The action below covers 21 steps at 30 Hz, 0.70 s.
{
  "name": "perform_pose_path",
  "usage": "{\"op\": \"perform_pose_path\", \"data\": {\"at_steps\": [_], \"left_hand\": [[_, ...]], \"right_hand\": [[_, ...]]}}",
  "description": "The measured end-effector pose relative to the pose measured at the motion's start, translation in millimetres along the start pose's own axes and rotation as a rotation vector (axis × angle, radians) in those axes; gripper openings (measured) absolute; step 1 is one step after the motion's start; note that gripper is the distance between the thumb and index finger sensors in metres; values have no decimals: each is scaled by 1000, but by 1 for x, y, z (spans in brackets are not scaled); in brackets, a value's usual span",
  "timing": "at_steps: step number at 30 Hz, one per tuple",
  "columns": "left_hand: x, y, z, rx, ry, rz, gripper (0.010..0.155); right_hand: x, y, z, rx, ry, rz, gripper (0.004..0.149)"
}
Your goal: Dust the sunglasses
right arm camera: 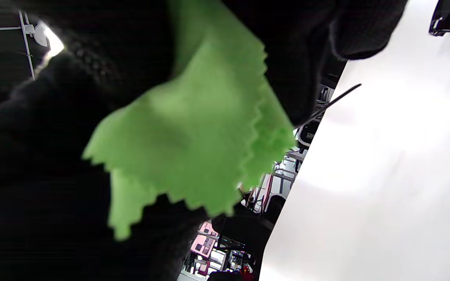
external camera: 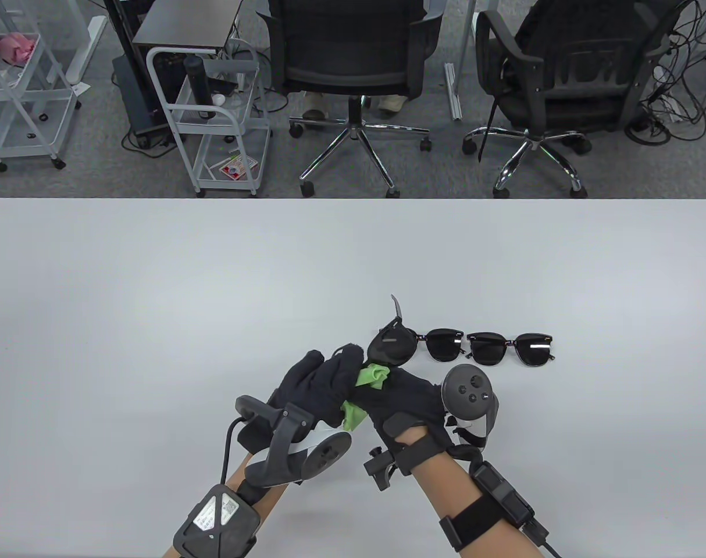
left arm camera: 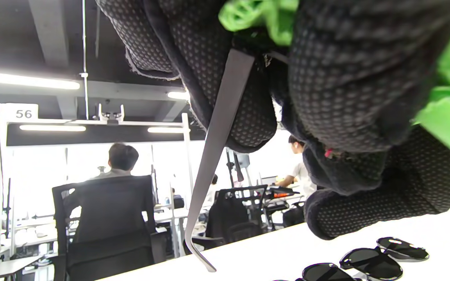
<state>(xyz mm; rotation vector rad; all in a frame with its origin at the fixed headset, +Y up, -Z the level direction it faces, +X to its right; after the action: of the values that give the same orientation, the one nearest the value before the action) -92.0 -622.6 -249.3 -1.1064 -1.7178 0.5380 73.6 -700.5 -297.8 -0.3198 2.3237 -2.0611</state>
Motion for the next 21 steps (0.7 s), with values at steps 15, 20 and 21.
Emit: {"op": "perform_pose_path", "data": {"at_steps": [15,20,21], "left_hand": [[-3,-3,-3,-19,37,-1,98],[-4,0,1,0,20,3,98],[-5,0,3,1,20,8,98]], "right_hand": [[7,0,6,49,-65,-26,42],[4,3,3,17,-30,-43,41],[4,5,5,27,-17,-76,42]]}}
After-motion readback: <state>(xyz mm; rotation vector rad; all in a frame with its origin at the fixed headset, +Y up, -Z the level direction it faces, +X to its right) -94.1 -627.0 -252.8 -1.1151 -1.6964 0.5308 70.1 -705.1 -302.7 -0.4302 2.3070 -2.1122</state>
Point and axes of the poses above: the tracker on the back of each hand, its own z axis roughly to the little-finger side, its own y axis roughly from the wrist to the fingertips, x = y × z, the point moved 3 cm from there along y, roughly from the wrist to the fingertips, and after that the axes turned 3 degrees about x, right-handed, at the moved point
